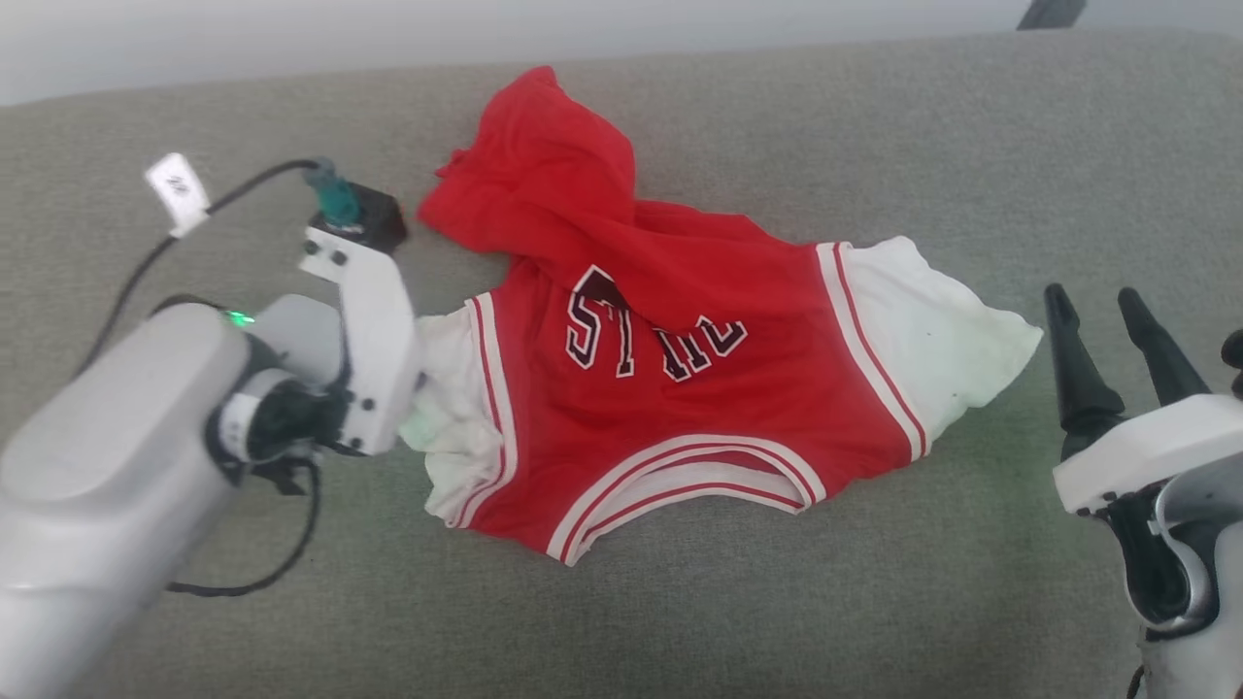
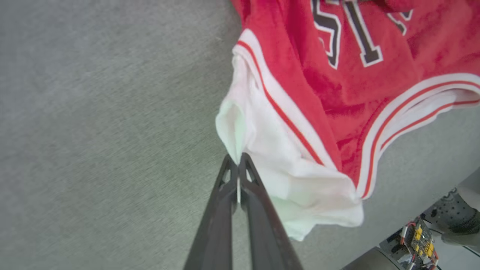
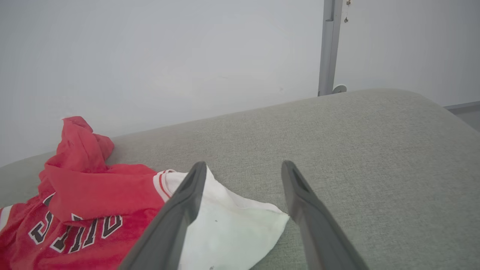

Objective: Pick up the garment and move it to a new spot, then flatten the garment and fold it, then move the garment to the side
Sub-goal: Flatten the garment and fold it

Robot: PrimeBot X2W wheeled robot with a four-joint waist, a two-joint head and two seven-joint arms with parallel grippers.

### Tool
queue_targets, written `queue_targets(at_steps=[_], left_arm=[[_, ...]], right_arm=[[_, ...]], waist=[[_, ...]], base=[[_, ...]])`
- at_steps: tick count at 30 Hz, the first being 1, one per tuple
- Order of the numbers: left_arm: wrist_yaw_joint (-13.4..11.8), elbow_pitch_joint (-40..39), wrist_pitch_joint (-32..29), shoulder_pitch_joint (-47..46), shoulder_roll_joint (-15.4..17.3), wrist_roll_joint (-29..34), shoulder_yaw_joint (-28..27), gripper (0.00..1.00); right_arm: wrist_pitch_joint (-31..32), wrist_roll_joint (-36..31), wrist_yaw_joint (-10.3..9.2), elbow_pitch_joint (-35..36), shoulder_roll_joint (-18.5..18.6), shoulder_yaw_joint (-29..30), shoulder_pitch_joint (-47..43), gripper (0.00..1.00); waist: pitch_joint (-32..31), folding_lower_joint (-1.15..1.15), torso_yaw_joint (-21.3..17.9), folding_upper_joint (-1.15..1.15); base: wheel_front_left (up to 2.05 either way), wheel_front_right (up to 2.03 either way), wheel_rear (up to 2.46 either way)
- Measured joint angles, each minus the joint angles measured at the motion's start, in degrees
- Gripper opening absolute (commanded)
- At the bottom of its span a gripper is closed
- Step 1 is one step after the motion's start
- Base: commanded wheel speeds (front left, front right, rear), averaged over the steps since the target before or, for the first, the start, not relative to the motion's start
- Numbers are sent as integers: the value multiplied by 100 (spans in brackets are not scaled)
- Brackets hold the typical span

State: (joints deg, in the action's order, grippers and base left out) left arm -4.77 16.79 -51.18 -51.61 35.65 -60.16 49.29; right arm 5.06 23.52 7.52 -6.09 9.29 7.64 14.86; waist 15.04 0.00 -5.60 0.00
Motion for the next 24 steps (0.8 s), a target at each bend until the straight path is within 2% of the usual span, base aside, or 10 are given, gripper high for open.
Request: queue_targets(at_steps=[9, 15, 16, 17, 19, 20, 24], left_arm=[[-152, -212, 191, 323, 777, 22, -232, 0], [-175, 190, 544, 582, 772, -31, -318, 0], [-163, 280, 605, 606, 734, -38, -323, 13], [-145, 364, 683, 623, 701, -40, -330, 44], [-93, 519, 810, 645, 667, -36, -339, 97], [-78, 598, 870, 648, 642, -36, -355, 100], [-3, 773, 1043, 641, 561, -68, -438, 100]], right_arm=[[121, -43, 0, 107, -8, 11, -168, 100], [196, -42, 0, 158, -22, -58, -171, 100], [200, -41, 0, 162, -21, -67, -171, 100], [201, -38, 0, 162, -21, -85, -170, 100], [202, -33, 0, 160, -18, -105, -170, 100], [202, -31, 0, 156, -11, -115, -169, 100], [199, 2, 0, 127, 13, -134, -175, 100]], waist=[[-161, 0, 147, 0], [-132, 0, 129, 0], [-126, 0, 120, 0], [-123, 0, 109, 0], [-123, 0, 90, 0], [-130, 0, 86, 0], [-210, 0, 99, 0]], base=[[0, 0, 0], [0, 0, 0], [0, 0, 0], [0, 0, 0], [0, 0, 0], [0, 0, 0], [0, 0, 0]])
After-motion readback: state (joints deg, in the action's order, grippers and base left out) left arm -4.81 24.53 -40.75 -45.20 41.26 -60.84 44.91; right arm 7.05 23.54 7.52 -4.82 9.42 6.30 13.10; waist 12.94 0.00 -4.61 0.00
